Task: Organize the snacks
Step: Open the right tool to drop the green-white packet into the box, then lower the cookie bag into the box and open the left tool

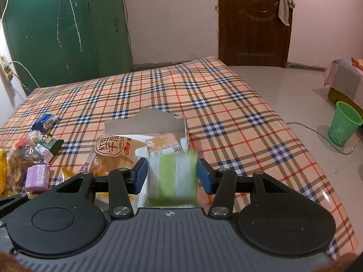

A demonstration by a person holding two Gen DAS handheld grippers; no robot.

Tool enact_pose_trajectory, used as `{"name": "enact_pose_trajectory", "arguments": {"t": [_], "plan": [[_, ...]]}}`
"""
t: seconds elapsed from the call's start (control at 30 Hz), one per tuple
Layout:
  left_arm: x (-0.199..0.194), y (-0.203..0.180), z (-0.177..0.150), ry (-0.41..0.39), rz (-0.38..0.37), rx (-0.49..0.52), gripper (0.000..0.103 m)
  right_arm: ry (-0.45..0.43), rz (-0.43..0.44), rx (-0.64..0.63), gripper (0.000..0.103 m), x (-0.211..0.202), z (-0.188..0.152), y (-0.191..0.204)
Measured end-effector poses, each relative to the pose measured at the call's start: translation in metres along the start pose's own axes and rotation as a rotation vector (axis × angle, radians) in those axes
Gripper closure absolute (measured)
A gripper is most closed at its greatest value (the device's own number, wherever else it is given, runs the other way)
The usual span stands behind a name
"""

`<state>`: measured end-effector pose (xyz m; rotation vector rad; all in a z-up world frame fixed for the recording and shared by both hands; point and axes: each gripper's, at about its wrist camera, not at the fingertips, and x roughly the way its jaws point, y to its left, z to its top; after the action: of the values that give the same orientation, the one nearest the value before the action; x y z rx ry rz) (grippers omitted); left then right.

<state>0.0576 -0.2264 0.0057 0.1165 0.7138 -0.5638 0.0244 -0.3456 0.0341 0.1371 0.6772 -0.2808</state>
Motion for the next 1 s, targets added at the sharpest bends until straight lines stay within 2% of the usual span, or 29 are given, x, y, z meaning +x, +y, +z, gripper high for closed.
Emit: {"name": "enact_pose_trajectory", "arguments": {"t": [0.03,0.2,0.5,0.77,1.0], "plan": [[-0.001,0.0,-0.001,-0.002,0.0,0.0,0.049,0.001,-0.002,-0.004,0.034,-0.001,0.0,0.001],[-0.011,0.004,0.001,-0.017,0.02,-0.008,0.041,0.009,-0.003,-0.016,0.031,-0.008,0.002,0.004],[-0.041,0.021,0.002,-0.051,0.104,-0.034,0.031,-0.016,0.011,-0.04,0.014,-0.026,0.005,0.015],[-0.065,0.052,-0.003,-0.068,0.182,-0.087,0.03,-0.023,0.036,-0.077,0.006,-0.034,0.005,0.041],[-0.083,0.082,-0.01,-0.083,0.246,-0.137,0.03,-0.016,0.07,-0.119,0.005,-0.033,0.002,0.074]]}}
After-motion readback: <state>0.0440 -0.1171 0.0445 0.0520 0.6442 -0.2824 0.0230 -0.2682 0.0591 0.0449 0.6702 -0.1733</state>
